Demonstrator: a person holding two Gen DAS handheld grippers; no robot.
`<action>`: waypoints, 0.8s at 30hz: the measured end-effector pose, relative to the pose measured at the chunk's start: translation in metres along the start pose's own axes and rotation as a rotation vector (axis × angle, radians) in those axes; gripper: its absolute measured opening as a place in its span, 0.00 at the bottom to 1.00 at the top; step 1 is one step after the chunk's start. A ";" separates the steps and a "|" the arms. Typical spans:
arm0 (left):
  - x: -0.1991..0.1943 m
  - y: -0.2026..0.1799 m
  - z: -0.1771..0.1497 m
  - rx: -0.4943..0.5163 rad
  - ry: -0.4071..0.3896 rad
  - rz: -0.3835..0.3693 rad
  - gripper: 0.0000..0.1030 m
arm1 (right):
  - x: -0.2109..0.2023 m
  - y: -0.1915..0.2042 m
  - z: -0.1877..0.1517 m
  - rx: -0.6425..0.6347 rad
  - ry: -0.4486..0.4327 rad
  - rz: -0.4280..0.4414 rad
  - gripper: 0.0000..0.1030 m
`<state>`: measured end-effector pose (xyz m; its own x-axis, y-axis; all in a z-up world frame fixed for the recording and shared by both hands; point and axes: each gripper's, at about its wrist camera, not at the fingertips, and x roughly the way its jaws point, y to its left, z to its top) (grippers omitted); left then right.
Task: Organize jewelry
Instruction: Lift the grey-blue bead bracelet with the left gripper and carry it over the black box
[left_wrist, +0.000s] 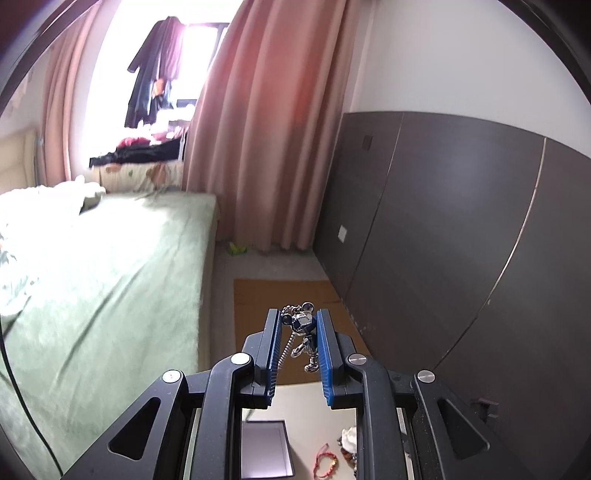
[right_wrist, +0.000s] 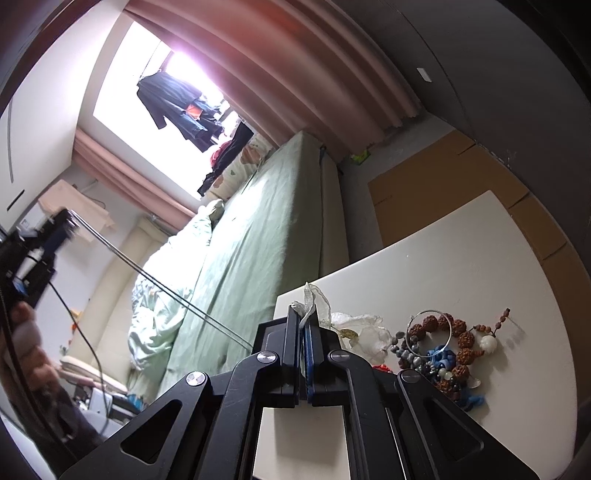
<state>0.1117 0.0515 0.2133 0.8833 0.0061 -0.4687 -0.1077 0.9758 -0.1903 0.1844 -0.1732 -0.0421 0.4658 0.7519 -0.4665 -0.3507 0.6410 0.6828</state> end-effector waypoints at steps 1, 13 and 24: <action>0.000 0.000 0.001 0.003 0.000 0.000 0.19 | 0.001 0.000 0.000 0.000 0.002 0.000 0.04; 0.035 0.018 -0.034 -0.039 0.083 0.007 0.19 | 0.005 0.004 -0.004 -0.012 0.015 -0.005 0.04; 0.093 0.023 -0.109 -0.120 0.225 -0.035 0.19 | 0.009 0.004 -0.005 -0.005 0.017 -0.027 0.04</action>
<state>0.1415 0.0504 0.0715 0.7650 -0.0887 -0.6379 -0.1444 0.9416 -0.3042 0.1833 -0.1628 -0.0464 0.4611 0.7368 -0.4944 -0.3420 0.6617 0.6672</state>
